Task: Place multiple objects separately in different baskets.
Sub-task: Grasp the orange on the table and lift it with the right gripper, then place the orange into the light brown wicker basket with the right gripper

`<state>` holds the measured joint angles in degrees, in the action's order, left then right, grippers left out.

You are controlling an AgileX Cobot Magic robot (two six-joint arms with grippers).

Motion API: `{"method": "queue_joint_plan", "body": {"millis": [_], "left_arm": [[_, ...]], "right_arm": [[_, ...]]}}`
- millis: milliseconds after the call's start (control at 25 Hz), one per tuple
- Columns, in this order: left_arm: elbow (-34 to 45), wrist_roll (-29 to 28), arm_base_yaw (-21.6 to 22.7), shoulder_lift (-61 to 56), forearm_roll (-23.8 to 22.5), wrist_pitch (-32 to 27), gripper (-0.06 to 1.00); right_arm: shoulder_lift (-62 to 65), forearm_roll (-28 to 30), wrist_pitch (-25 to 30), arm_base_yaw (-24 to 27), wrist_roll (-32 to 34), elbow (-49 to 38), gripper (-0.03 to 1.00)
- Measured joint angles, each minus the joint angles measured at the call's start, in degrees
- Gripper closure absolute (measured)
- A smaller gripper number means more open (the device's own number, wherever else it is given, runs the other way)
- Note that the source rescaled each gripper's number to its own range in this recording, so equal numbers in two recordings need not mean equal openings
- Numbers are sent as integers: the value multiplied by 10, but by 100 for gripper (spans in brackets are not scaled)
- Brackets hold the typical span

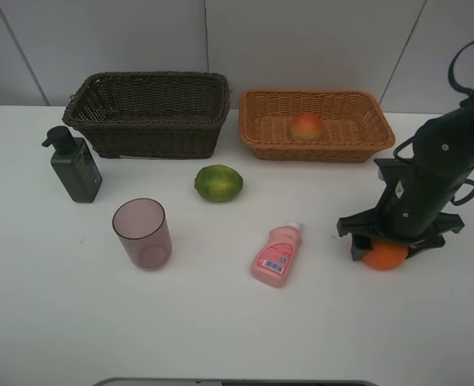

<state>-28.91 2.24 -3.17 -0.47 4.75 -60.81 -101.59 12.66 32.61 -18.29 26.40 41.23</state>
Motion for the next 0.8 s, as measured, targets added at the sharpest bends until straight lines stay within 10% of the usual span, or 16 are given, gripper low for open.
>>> {"method": "queue_joint_plan", "body": {"millis": [440, 800], "left_arm": [[0, 0, 0, 0, 0, 0, -1], [0, 0, 0, 0, 0, 0, -1]], "right_arm": [[0, -2, -11, 0, 0, 2, 42], [5, -18, 176, 0, -58, 124, 42]]}}
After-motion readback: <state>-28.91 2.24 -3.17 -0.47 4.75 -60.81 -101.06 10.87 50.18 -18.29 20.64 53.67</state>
